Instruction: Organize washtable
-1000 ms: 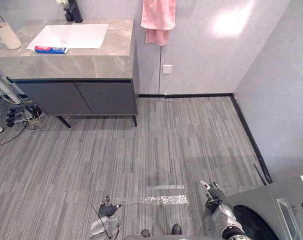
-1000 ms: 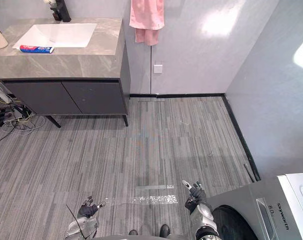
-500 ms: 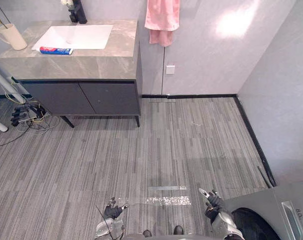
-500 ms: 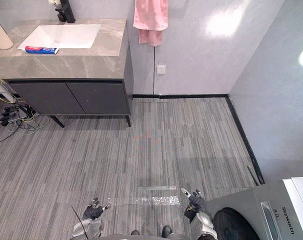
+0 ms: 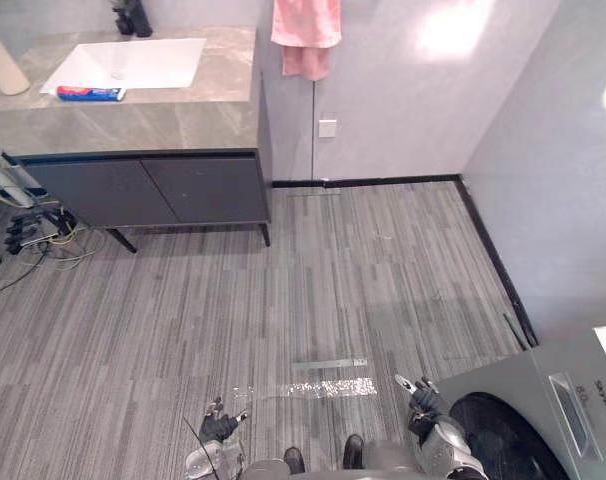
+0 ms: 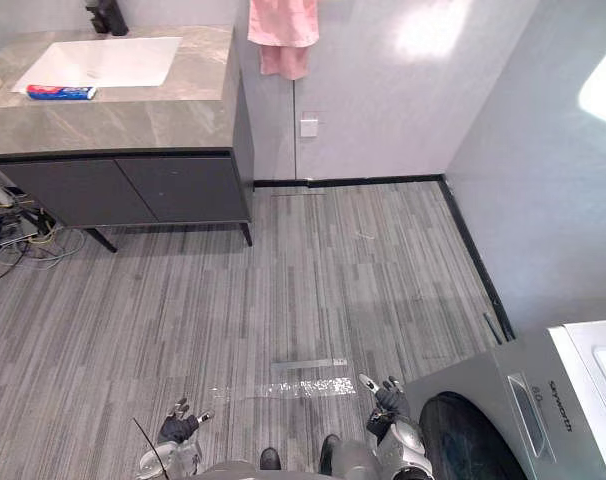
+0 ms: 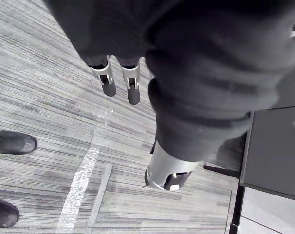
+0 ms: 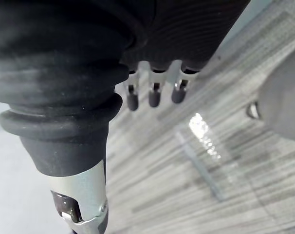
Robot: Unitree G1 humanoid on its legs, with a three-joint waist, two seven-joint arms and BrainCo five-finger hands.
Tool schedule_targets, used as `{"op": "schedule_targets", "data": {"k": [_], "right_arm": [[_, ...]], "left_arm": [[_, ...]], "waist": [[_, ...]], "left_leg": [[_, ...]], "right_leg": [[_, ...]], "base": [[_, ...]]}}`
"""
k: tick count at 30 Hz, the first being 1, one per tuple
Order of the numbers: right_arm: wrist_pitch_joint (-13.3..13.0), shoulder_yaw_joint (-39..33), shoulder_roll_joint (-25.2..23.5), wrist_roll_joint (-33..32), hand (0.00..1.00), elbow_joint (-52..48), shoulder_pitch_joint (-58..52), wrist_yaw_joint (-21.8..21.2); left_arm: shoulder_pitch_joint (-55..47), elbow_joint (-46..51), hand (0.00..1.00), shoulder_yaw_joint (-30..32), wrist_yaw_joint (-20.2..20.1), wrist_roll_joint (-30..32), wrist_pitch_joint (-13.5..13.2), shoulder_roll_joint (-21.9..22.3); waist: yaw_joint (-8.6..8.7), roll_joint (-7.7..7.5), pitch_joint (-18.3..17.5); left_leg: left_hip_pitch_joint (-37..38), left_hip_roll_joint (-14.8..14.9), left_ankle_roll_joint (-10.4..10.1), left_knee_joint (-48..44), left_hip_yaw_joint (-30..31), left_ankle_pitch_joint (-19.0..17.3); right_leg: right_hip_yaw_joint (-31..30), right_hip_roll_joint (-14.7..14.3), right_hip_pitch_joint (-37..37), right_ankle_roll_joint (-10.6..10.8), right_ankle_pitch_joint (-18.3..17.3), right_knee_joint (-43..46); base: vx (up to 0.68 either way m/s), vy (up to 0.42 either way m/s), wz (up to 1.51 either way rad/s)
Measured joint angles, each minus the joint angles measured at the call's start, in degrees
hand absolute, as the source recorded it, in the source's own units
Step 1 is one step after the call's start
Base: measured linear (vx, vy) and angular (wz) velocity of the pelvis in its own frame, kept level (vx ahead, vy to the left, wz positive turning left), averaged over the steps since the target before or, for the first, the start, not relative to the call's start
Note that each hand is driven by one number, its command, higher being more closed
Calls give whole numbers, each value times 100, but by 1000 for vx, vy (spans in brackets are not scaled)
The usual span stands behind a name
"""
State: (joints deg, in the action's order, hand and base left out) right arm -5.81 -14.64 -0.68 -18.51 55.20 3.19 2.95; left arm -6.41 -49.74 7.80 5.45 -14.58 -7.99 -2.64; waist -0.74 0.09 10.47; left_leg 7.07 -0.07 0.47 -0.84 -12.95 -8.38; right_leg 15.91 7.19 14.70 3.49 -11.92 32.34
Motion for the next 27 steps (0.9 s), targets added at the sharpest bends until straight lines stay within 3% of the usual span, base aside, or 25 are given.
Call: {"op": "schedule_targets", "data": {"k": [2, 4, 5, 7, 8, 9, 11, 13, 14, 16, 18, 21, 23, 24, 25, 26, 27], "right_arm": [[2, 0, 4, -3, 0, -1, 8, 14], [1, -3, 7, -14, 0, -2, 12, 32], [2, -4, 2, -22, 0, -2, 13, 51], [7, -10, 2, -49, 0, -2, -31, 57], [10, -14, 23, -49, 0, -3, -88, 59], [8, -16, 104, -61, 0, -89, -144, 51], [-8, -78, 190, -72, 0, -151, -68, 48], [-14, -68, 250, -120, 0, -154, -42, 47], [-20, 28, 223, -121, 0, -154, -38, 46], [-44, 229, 224, -116, 0, -157, 2, 2], [-40, 234, 207, -113, 0, -143, 62, 4], [-36, 308, 274, -109, 0, -123, 243, 12], [-36, 473, 334, -98, 0, -146, 339, 8], [-36, 498, 332, -87, 0, -159, 363, 1], [-40, 500, 346, -26, 0, -192, 374, -7], [-45, 499, 363, 17, 0, -208, 345, -4], [-37, 531, 335, 28, 0, -207, 346, 11]], "left_arm": [[59, 10, 0, 1, 11, 0, -1, -63], [126, 12, 0, -1, 42, 1, -1, -73], [210, 10, 0, 0, 86, 16, -1, -74], [303, -15, 0, -2, 86, 75, 0, -93], [342, -35, 0, -3, 84, 130, 1, -96], [332, -40, 0, -11, 81, 185, 4, -63], [368, -59, 0, -66, 50, 186, 4, 32], [312, -84, 0, 33, 52, 164, 27, 173], [198, -81, 0, 148, 51, 108, 26, 273], [80, -70, 0, 191, 50, -6, 21, 352], [88, 40, 0, 262, 59, -130, -19, 372], [-6, 273, 0, 430, 82, -308, -46, 395], [-93, 522, 0, 430, 81, -333, -97, 394], [-135, 604, 0, 444, 81, -333, -117, 399], [-206, 676, 0, 514, 82, -333, -125, 461], [-261, 693, 0, 528, 89, -333, -132, 490], [-300, 684, 0, 627, 93, -333, -129, 459]], "waist": [[-4, 24, 52], [12, 98, 141], [35, 82, 260], [88, -37, 344], [144, -128, 339], [209, -31, 260], [300, 141, 264], [274, 189, 282], [240, 234, 281], [92, 268, 287], [-22, 215, 319], [-99, 194, 334], [-342, 97, 388], [-355, 53, 409], [-332, 101, 392], [-330, 165, 356], [-450, 150, 336]], "left_leg": [[41, 167, -62, -31, 22, -126], [131, 442, -230, -29, 40, -235], [287, 626, -407, -18, 58, -347], [431, 698, -645, -22, 139, -499], [561, 774, -808, -41, 214, -631], [581, 1055, -981, -177, 259, -710], [300, 1382, -1243, -865, 340, -567], [-152, 1633, -1245, -2340, 325, -17], [-483, 1870, -1035, -3481, 328, 613], [-1065, 2147, -1008, -5252, 207, 428], [-1573, 2142, -880, -5873, 21, 150], [-2362, 1971, -698, -5555, -347, -186], [-2742, 1541, -659, -4023, -444, -186], [-2754, 1389, -672, -3433, -436, -145], [-2722, 1162, -689, -2163, -417, 70], [-2703, 1121, -651, -1281, -386, 399], [-2594, 1024, -379, -1166, -373, 1244]], "right_leg": [[166, 102, 188, 22, 20, -393], [308, 96, 323, 78, 286, -1096], [358, 120, 374, 151, 733, -1775], [407, 265, 379, 222, 1080, -2172], [399, 395, 431, 123, 1340, -2029], [472, 334, 602, -74, 1425, -1448], [640, 224, 742, -454, 1010, -808], [659, 52, 413, -627, 656, -774], [590, -178, -97, -665, 574, -1130], [280, -559, -934, -683, 562, -1843], [46, -711, -1560, -686, 561, -2375], [-346, -742, -2155, -685, 560, -2882], [-565, -542, -2597, -553, 452, -3127], [-563, -457, -2735, -454, 371, -3196], [-568, -388, -3010, -277, 253, -3355], [-586, -382, -3164, -170, 141, -3427], [-703, -261, -3364, 3, -34, -3437]], "base": [[132, -59, -5], [229, -124, -1], [277, -153, 3], [396, -260, 24], [536, -387, 48], [498, -342, 50], [668, -416, 24], [630, -420, -20], [518, -279, -55], [773, -385, -92], [585, -217, -70], [416, -30, -67], [459, 103, -96], [481, 176, -63], [492, 238, -38], [617, 348, -53], [513, 304, -41]]}}
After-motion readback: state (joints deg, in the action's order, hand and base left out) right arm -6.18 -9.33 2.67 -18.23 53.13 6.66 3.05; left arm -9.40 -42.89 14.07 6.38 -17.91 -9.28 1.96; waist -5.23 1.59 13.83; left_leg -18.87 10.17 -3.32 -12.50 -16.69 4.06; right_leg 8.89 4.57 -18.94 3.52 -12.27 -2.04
